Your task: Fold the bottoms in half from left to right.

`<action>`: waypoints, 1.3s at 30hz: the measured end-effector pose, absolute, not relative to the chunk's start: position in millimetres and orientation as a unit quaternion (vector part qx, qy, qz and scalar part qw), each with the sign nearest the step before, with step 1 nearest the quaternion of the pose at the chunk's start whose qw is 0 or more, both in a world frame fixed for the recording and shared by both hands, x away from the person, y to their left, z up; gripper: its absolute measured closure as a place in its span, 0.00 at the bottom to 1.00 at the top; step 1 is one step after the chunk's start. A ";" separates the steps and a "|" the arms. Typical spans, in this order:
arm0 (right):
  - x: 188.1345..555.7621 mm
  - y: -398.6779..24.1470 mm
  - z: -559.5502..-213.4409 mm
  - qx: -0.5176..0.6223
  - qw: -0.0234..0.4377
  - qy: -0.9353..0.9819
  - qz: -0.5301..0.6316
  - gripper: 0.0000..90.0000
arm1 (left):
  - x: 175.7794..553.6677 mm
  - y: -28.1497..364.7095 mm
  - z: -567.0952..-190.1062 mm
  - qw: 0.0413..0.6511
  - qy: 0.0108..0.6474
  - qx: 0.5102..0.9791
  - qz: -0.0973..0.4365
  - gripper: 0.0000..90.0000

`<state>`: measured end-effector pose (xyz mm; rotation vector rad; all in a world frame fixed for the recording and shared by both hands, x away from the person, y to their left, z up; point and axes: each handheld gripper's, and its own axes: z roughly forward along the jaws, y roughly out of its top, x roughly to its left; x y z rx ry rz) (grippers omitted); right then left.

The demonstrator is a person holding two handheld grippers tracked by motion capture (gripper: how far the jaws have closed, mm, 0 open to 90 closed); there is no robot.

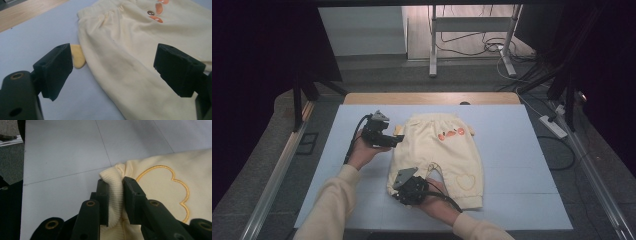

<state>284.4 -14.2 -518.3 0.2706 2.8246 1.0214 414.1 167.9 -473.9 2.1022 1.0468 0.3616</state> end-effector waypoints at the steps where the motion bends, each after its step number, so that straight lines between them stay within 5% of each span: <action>1: 284.4 -14.2 -518.3 0.089 0.063 0.935 0.338 0.83 | 416.2 167.6 -475.9 0.377 0.410 0.819 0.135 0.19; 39: 283.5 -15.5 -518.5 0.090 0.060 0.933 0.344 0.83 | 472.4 168.9 -522.7 0.341 0.452 0.815 0.121 0.28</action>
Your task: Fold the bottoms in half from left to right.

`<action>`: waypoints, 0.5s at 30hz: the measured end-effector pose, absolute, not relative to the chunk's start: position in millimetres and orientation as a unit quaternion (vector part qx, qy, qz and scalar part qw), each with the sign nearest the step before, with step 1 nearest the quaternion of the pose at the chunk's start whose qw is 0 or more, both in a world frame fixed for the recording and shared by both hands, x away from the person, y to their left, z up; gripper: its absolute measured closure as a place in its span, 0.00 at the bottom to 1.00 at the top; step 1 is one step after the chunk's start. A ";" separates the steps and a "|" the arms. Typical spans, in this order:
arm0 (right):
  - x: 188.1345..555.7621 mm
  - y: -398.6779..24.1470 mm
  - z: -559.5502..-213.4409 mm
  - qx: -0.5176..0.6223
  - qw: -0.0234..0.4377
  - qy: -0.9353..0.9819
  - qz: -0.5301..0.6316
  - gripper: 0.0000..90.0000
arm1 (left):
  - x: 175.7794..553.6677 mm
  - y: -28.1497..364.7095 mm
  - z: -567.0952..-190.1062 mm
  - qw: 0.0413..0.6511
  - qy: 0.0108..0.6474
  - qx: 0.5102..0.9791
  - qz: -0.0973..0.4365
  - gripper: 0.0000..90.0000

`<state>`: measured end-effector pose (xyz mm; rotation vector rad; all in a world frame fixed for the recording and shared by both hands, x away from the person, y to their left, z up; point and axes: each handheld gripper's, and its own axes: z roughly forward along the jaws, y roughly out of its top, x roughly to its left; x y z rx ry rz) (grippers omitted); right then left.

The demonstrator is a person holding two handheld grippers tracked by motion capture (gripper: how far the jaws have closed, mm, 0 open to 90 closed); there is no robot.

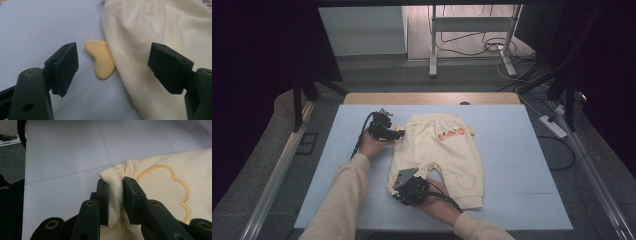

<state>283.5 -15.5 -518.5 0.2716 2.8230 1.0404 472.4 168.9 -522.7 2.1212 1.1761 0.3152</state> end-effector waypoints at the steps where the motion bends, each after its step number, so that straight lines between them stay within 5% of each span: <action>1: 283.5 -15.5 -518.5 0.090 0.060 0.933 0.344 0.83 | 473.4 168.7 -524.0 0.340 0.453 0.816 0.121 0.28; 15: 283.6 -15.6 -519.7 0.091 0.058 0.933 0.343 0.83 | 480.6 161.5 -530.8 0.323 0.446 0.827 0.114 0.29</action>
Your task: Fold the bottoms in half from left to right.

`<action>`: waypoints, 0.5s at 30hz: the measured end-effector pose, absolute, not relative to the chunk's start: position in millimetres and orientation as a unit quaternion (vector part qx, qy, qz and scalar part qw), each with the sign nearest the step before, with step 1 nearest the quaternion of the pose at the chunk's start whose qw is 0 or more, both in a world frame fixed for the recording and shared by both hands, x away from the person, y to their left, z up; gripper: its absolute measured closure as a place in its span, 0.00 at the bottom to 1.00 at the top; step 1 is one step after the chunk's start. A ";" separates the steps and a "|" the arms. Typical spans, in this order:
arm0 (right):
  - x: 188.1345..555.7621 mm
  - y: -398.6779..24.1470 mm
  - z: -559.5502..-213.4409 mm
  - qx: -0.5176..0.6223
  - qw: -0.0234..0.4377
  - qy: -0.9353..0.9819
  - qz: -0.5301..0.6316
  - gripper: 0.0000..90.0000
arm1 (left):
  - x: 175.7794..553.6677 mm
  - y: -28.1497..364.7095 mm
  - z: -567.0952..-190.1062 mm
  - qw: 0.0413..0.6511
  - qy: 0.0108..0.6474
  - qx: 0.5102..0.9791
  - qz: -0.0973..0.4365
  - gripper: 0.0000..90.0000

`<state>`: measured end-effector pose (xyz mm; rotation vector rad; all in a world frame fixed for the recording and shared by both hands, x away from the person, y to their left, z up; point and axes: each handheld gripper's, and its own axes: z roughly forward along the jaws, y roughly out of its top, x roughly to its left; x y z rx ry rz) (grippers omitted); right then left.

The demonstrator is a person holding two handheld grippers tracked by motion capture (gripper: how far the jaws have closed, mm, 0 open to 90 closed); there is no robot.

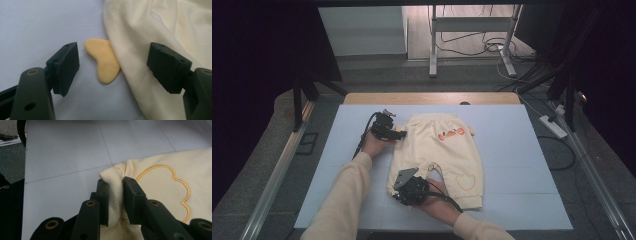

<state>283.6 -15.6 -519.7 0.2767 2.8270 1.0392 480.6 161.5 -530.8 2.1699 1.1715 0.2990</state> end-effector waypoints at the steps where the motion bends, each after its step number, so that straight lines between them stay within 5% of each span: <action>1: 283.6 -15.6 -519.7 0.091 0.058 0.933 0.343 0.83 | 480.7 160.6 -531.2 0.322 0.444 0.829 0.112 0.30; 10: 284.0 -15.9 -519.5 0.090 0.058 0.934 0.342 0.83 | 481.2 155.5 -534.3 0.318 0.436 0.836 0.100 0.39; 15: 283.9 -15.4 -520.0 0.089 0.058 0.934 0.341 0.83 | 479.9 155.5 -532.8 0.326 0.426 0.840 0.082 0.60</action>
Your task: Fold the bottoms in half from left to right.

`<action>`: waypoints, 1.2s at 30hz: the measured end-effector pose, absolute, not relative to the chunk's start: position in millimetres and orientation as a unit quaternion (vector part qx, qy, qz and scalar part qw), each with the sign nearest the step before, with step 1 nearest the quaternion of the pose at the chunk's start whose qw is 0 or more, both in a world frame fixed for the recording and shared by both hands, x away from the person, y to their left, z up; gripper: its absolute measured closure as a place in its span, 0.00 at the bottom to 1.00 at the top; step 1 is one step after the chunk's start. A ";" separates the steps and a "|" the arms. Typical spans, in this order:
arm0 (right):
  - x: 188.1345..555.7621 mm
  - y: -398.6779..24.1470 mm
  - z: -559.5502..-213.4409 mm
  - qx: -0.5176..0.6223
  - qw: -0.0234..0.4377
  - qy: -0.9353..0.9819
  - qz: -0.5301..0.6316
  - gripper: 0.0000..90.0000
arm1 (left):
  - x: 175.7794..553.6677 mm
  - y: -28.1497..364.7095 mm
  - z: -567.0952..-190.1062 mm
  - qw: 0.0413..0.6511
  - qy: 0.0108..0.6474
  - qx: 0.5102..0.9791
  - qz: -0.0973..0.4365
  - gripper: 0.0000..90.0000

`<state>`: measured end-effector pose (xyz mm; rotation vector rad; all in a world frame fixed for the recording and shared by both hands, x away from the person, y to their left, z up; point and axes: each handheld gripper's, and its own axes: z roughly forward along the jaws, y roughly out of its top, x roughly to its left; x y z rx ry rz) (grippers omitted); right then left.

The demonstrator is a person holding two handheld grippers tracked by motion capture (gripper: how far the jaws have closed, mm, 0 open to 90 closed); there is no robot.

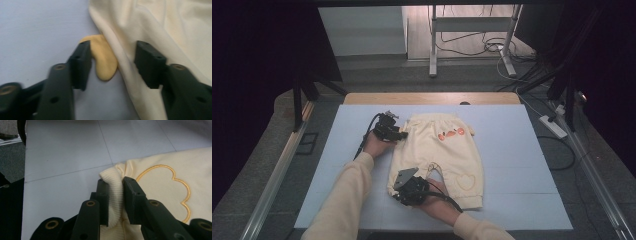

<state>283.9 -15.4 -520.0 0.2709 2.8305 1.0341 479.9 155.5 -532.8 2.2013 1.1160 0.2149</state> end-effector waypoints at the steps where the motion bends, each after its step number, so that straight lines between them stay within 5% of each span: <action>1: 283.8 -15.4 -520.1 0.090 0.058 0.934 0.341 0.83 | 479.8 155.4 -532.8 0.329 0.422 0.842 0.077 0.65; 4: 283.5 -15.3 -520.2 0.090 0.060 0.934 0.340 0.83 | 479.6 155.1 -533.0 0.337 0.415 0.843 0.057 0.80; 8: 283.7 -15.5 -520.3 0.089 0.058 0.934 0.340 0.83 | 478.6 154.0 -532.2 0.338 0.407 0.847 0.054 0.88; 36: 283.1 -17.7 -517.3 0.092 0.054 0.933 0.345 0.83 | 467.6 172.8 -503.5 0.397 0.405 0.823 0.034 0.92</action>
